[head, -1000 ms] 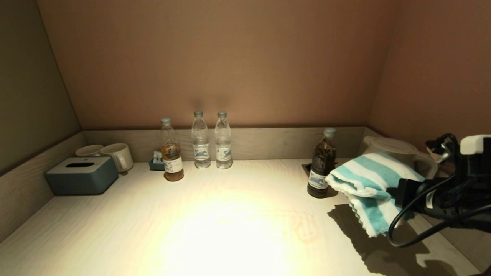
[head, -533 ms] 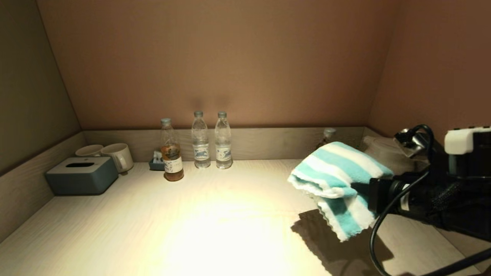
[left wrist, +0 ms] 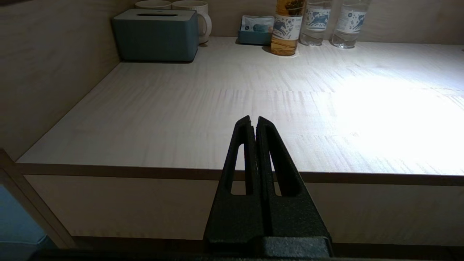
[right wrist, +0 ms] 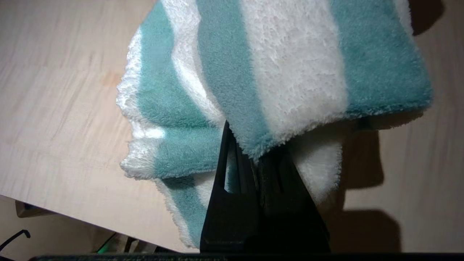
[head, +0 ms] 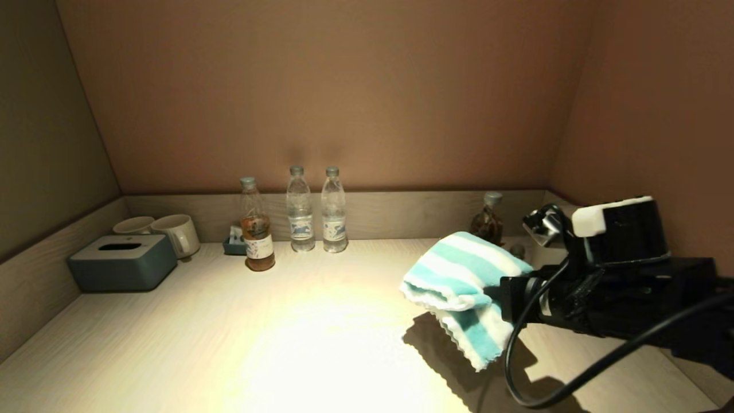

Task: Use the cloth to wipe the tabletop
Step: Sweep the stains on the table

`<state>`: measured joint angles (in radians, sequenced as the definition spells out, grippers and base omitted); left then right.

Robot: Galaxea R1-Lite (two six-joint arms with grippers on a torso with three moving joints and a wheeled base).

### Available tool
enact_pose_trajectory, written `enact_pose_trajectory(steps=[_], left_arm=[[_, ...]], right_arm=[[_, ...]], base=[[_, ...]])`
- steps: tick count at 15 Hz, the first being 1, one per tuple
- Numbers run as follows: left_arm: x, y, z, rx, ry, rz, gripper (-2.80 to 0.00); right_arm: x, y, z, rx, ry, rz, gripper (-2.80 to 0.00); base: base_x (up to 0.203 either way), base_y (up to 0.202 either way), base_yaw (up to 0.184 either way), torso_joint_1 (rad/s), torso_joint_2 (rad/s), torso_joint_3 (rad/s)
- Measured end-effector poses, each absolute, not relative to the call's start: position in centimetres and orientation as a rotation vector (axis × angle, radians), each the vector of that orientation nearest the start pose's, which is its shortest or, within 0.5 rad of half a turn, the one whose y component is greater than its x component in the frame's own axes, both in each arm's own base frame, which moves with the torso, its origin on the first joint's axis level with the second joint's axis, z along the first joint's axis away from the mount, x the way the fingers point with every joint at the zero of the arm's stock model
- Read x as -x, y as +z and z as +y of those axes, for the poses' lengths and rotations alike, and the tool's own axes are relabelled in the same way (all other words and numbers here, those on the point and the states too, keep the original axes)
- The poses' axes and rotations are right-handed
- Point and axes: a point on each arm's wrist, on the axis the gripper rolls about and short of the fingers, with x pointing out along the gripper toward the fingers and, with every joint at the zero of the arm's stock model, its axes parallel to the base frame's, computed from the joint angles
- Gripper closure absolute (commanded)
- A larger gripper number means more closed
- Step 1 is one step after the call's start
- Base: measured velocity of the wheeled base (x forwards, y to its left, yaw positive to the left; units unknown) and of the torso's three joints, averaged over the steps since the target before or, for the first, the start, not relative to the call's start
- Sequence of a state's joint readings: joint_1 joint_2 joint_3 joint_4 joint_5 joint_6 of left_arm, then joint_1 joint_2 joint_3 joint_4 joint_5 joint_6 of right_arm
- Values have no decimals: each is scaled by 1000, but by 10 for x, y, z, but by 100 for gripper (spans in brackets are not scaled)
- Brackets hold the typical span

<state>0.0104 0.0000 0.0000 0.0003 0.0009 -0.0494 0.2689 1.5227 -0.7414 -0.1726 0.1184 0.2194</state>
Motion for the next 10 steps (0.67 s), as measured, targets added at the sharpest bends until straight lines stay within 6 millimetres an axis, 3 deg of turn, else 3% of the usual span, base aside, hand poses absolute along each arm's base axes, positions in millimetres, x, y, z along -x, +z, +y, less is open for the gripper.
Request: enact_pose_trajectory(steps=[4,10], left_arm=[[23,75,0,49,12,0,0],[23,75,0,49,12,0,0]], right_arm=[[-264,140,61,-181,242,768,0],[-282,94,51,-186,171,930,0]], base=[[0,0,0,0,0,0],[0,0,0,0,0,0]])
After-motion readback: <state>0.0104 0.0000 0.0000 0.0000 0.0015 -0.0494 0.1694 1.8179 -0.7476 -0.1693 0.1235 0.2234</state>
